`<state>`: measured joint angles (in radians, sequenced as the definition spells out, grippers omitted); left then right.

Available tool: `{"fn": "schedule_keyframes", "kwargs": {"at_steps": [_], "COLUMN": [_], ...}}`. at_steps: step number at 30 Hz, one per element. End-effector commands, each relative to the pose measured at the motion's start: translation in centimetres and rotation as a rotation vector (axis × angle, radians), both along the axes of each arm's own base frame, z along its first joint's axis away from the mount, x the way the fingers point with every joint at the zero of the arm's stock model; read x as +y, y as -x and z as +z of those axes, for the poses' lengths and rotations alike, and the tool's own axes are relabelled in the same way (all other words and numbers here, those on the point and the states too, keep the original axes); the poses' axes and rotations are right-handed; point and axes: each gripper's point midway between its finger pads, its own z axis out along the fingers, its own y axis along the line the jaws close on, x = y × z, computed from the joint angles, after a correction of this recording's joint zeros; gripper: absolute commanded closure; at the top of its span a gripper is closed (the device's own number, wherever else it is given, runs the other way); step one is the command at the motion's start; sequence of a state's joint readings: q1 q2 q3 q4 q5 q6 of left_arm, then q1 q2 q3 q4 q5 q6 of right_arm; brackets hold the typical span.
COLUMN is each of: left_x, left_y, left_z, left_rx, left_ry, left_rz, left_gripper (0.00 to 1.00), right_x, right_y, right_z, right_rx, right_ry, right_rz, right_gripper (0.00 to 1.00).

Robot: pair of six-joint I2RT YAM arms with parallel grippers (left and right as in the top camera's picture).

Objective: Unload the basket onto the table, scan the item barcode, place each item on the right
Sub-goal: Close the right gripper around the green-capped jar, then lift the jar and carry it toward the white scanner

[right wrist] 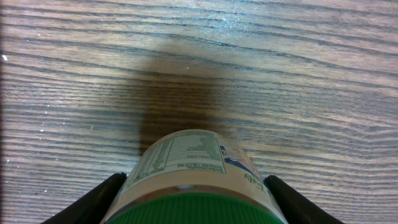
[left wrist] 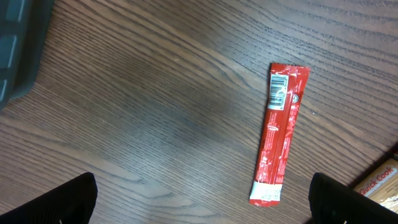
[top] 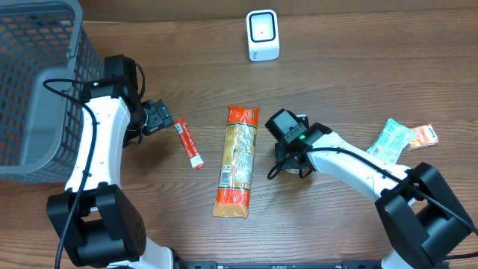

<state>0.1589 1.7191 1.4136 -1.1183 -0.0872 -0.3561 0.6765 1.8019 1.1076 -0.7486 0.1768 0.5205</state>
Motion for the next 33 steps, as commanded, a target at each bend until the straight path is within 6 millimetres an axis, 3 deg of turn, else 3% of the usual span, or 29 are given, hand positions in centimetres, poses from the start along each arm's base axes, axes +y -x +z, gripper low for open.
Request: {"fn": "schedule_keyframes", "kwargs": {"at_steps": [1,6,8,13,17,25,30,33], "left_x": [0.2,0.2,0.2,0.2,0.2,0.2,0.2,0.2], "left_y": [-0.3,-0.3,-0.3,-0.3,-0.3,-0.3,-0.3,-0.3], "left_z": [0.7,0.7,0.7,0.7,0.7,0.7,0.7,0.7], "left_rx": [-0.02,-0.02,-0.02,-0.02,-0.02,-0.02,-0.02,-0.02], "left_ry": [-0.01,-0.01,-0.01,-0.01,-0.01,-0.01,-0.01,-0.011], "left_rz": [-0.005,-0.005,-0.005,-0.005,-0.005,-0.005,-0.005,-0.005], "left_gripper": [0.0,0.0,0.0,0.0,0.0,0.0,0.0,0.0], "right_x": [-0.1,-0.2,-0.2,0.1,0.8,2.3,2.7,2.9], "right_y": [-0.1,-0.1,-0.1,-0.4,-1.3,-3.9,-6.7,-8.4], "right_z": [0.0,0.0,0.0,1.3,5.6,17.4,24.8,27.3], "right_rx": [-0.011,-0.011,-0.011,-0.012,-0.04,-0.15,-0.252,-0.299], "right_ry": [0.012,0.012,0.012,0.016,-0.003,-0.088,-0.225,-0.277], "right_rz": [-0.003,-0.002,-0.002,0.014,0.028,0.052,0.099,0.124], "right_gripper": [0.85,0.88,0.96,0.96,0.96,0.96,0.96,0.96]}}
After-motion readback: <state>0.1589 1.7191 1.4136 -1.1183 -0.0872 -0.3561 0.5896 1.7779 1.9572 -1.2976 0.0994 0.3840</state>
